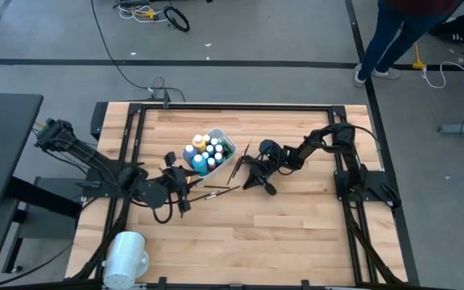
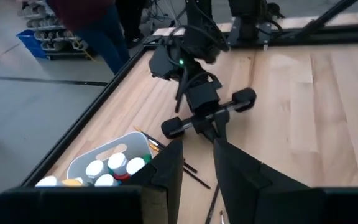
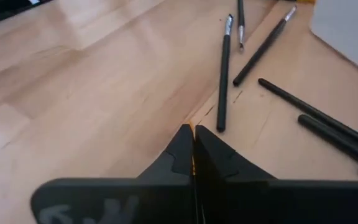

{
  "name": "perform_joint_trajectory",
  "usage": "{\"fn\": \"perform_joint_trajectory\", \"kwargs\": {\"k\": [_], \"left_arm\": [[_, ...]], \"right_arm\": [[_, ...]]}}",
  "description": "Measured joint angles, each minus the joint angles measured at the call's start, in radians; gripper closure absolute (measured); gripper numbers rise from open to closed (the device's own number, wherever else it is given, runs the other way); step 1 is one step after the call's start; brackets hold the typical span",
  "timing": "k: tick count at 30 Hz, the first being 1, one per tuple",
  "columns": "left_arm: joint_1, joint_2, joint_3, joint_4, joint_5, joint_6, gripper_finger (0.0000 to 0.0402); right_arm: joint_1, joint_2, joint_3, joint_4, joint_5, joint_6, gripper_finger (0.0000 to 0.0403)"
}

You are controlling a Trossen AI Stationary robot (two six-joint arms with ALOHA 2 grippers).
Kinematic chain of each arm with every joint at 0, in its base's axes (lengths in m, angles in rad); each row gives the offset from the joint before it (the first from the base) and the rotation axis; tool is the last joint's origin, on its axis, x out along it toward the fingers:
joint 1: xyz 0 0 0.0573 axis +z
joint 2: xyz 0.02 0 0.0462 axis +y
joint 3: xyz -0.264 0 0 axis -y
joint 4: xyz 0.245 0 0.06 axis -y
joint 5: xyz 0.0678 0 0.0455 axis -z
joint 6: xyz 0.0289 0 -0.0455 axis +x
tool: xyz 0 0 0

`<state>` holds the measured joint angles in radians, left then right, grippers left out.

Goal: Pick & Place Paint Supplies
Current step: Put the black gold paintbrush into the orange cup

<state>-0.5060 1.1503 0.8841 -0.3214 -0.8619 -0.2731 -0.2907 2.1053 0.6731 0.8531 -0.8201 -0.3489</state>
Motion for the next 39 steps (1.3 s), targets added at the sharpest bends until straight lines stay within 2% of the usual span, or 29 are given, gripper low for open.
{"fn": "perform_joint_trajectory", "kwargs": {"k": [5, 9, 14, 18, 22, 26, 31, 36, 39], "left_arm": [[0.032, 0.0, 0.0, -0.001, 0.124, 0.13, 0.0303], [0.051, 0.0, 0.0, -0.002, 0.179, 0.182, 0.0303], [0.053, 0.0, 0.0, -0.011, 0.183, 0.199, 0.0303], [0.054, 0.016, -0.001, -0.024, 0.178, 0.307, 0.0301], [0.065, 0.029, 0.0, -0.015, 0.169, 0.329, 0.0281], [0.086, 0.028, -0.001, -0.017, 0.167, 0.28, 0.0248], [0.14, 0.04, -0.001, 0.05, 0.18, 0.248, 0.0212], [0.179, 0.097, 0.001, 0.19, 0.337, 0.337, 0.0196], [0.182, 0.129, 0.0, 0.212, 0.358, 0.337, 0.0201]], "right_arm": [[0.026, -0.109, 0.023, -0.025, 0.019, 0.052, 0.0401], [0.045, -0.183, 0.038, -0.021, 0.013, 0.09, 0.0402], [0.079, -0.238, 0.056, 0.066, 0.057, 0.133, 0.0403], [0.113, -0.251, 0.109, 0.188, 0.062, 0.203, 0.0402], [0.144, -0.257, 0.18, 0.3, 0.062, 0.265, 0.0401], [0.169, -0.259, 0.265, 0.371, 0.063, 0.311, 0.0401], [0.195, -0.259, 0.366, 0.331, 0.126, 0.313, 0.0401], [0.209, -0.26, 0.414, 0.206, 0.185, 0.263, 0.0401], [0.21, -0.259, 0.412, 0.137, 0.229, 0.237, 0.0402]]}}
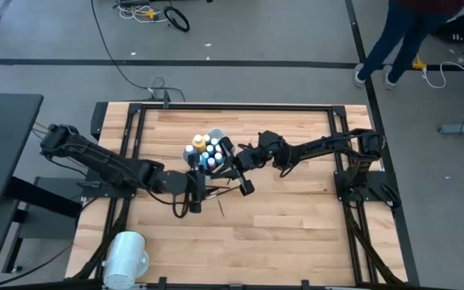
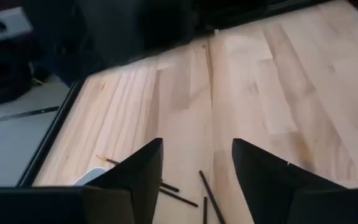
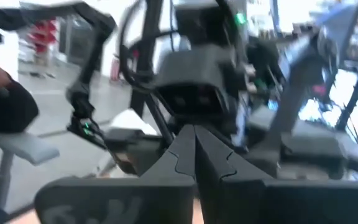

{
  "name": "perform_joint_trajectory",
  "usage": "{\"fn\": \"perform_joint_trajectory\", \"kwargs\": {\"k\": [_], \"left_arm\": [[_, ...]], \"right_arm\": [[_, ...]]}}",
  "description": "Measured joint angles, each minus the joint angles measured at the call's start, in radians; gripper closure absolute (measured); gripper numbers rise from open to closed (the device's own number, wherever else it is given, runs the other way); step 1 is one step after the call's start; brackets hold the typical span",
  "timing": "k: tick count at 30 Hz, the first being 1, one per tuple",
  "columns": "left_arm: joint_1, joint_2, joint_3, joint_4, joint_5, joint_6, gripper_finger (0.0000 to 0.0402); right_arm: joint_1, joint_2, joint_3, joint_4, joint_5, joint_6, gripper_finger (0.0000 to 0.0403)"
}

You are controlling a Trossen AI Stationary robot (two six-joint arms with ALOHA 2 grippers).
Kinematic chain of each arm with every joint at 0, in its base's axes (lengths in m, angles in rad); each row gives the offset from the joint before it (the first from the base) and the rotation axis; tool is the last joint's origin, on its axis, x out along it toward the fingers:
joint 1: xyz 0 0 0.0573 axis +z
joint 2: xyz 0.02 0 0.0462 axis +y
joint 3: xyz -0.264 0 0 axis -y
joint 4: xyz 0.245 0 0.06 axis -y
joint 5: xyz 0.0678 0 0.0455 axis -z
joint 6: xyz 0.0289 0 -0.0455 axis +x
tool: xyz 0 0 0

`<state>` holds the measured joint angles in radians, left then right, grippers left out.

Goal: Pick & Place Paint Supplies
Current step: Put the black gold paintbrush into the orange cup

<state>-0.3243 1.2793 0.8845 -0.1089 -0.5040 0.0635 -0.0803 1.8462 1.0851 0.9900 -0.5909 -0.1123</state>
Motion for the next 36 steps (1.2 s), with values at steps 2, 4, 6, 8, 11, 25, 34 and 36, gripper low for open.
{"fn": "perform_joint_trajectory", "kwargs": {"k": [2, 4, 6, 8, 11, 25, 34, 36], "left_arm": [[0.002, 0.008, 0.0, -0.004, -0.007, -0.006, 0.022], [0.005, 0.015, 0.0, -0.006, 0.002, -0.03, 0.0256], [0.011, 0.015, 0.0, -0.025, 0.008, -0.056, 0.0309], [0.022, 0.015, 0.0, -0.046, 0.008, -0.079, 0.0369], [0.039, 0.015, 0.0, -0.104, -0.029, -0.111, 0.0388], [0.058, 0.015, -0.001, -0.197, -0.061, -0.186, 0.0388], [0.059, 0.015, -0.001, -0.198, -0.08, -0.234, 0.0387], [0.059, 0.015, -0.001, -0.199, -0.099, -0.271, 0.0382]], "right_arm": [[0.0, 0.0, 0.0, -0.054, 0.027, -0.024, 0.0402], [-0.001, 0.0, 0.0, -0.094, 0.039, -0.039, 0.0402], [-0.001, -0.001, 0.001, -0.127, 0.064, -0.057, 0.0402], [-0.001, -0.001, 0.001, -0.191, 0.086, -0.077, 0.0402], [-0.002, 0.0, 0.0, -0.293, 0.126, -0.08, 0.0402], [0.014, -0.048, 0.0, -1.001, 0.102, -0.26, 0.0307], [0.106, -0.196, 0.001, -1.587, 0.2, -0.407, 0.0265], [0.14, -0.194, -0.011, -1.662, 0.2, -0.387, 0.0261]]}}
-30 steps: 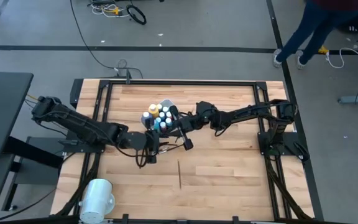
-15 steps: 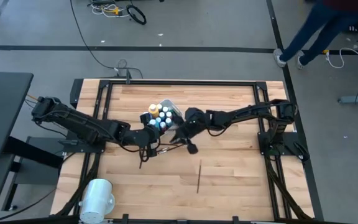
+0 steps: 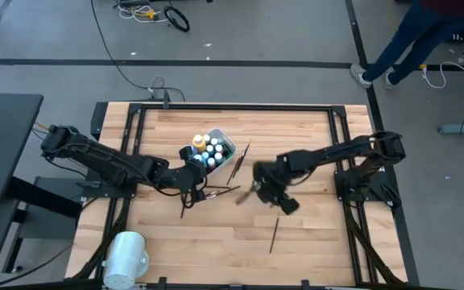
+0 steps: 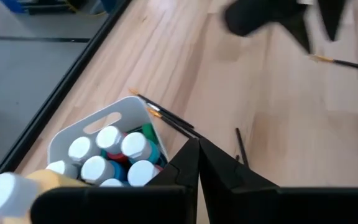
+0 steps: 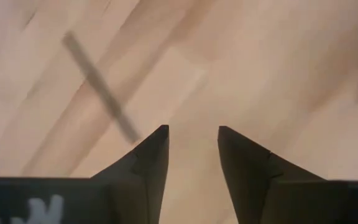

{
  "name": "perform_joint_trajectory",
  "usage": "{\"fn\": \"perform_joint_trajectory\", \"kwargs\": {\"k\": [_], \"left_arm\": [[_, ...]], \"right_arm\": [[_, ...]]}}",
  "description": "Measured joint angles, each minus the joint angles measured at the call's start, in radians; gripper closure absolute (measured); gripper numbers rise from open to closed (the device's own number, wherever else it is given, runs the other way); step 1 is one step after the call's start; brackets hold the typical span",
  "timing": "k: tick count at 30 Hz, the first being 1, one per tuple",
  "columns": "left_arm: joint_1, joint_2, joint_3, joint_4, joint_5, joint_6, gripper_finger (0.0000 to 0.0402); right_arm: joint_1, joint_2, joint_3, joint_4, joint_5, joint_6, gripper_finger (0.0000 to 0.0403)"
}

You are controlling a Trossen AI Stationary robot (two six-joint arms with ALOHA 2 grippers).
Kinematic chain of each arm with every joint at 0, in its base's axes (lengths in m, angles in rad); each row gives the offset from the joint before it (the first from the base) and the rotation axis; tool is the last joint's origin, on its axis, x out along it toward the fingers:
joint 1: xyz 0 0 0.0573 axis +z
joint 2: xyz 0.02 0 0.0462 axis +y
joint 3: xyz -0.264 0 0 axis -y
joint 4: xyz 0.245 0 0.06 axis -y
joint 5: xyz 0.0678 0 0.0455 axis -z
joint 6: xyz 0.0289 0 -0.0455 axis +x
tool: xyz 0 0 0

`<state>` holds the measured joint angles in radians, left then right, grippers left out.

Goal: Pick & Place Paint Supplies
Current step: Put the black gold paintbrush into the orange cup

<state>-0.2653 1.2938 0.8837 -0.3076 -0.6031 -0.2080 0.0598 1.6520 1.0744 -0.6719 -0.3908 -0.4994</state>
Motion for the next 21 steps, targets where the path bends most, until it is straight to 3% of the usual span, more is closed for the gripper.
{"fn": "perform_joint_trajectory", "kwargs": {"k": [7, 13, 21], "left_arm": [[0.0, 0.0, 0.0, 0.004, -0.038, -0.053, 0.0394], [0.0, 0.0, 0.0, 0.019, -0.04, -0.039, 0.0388], [0.0, 0.0, 0.0, 0.022, -0.03, -0.048, 0.0381]], "right_arm": [[0.143, 0.001, -0.11, -0.151, 0.103, 0.102, 0.0255], [0.296, 0.002, -0.22, 0.052, 0.368, 0.078, 0.0265], [0.372, -0.001, -0.233, 0.081, 0.405, 0.119, 0.0281]]}}
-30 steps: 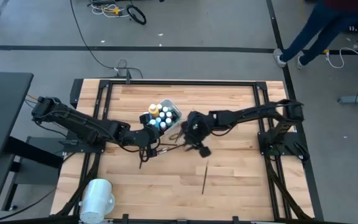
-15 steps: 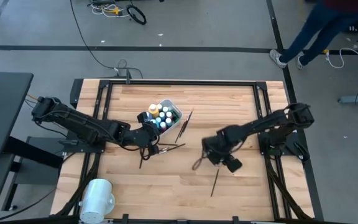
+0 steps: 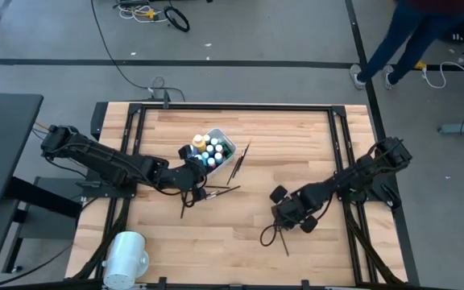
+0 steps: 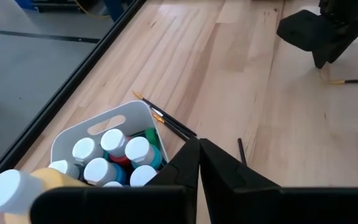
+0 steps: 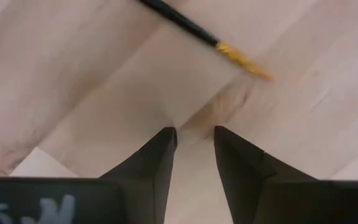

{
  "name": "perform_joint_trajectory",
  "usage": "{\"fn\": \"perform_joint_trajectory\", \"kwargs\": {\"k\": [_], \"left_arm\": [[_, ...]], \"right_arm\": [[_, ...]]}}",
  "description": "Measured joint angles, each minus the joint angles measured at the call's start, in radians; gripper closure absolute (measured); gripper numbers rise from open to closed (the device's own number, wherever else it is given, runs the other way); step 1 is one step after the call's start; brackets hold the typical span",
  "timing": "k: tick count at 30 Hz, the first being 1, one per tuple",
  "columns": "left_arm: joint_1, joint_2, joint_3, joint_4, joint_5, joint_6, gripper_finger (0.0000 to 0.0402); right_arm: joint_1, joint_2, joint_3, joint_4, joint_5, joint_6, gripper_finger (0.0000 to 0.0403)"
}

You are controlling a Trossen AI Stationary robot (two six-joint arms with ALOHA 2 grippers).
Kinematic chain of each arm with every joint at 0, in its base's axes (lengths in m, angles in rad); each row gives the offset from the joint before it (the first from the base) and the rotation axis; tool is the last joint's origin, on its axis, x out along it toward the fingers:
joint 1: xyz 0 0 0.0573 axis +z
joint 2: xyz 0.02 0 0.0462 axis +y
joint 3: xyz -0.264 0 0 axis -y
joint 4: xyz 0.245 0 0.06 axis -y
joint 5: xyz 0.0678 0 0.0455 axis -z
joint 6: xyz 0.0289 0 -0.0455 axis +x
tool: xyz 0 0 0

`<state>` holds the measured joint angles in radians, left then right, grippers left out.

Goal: Pick & Place Paint Supplies
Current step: Put the black gold paintbrush into the orange cup

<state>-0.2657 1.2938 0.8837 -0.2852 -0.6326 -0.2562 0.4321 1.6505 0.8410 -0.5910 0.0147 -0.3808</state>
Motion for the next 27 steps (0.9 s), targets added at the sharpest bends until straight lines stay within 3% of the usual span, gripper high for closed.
{"fn": "perform_joint_trajectory", "kwargs": {"k": [6, 9, 16, 21, 27], "left_arm": [[0.0, 0.0, 0.0, 0.0, 0.001, 0.003, 0.0394], [0.0, 0.0, 0.0, 0.0, 0.001, -0.005, 0.0392], [0.0, 0.0, 0.0, 0.016, 0.001, -0.01, 0.0378], [0.0, 0.0, 0.0, 0.015, 0.006, -0.021, 0.0381], [0.0, 0.0, 0.0, 0.016, 0.05, -0.022, 0.0391]], "right_arm": [[0.019, 0.002, -0.002, 0.045, 0.034, -0.011, 0.0298], [0.02, 0.002, 0.0, 0.041, 0.093, 0.132, 0.0294], [0.007, 0.005, 0.102, 0.0, 0.094, 0.568, 0.0267], [0.007, 0.004, 0.158, -0.038, 0.101, 0.748, 0.0269], [-0.017, 0.015, 0.155, -0.024, -0.011, 0.927, 0.0272]]}}
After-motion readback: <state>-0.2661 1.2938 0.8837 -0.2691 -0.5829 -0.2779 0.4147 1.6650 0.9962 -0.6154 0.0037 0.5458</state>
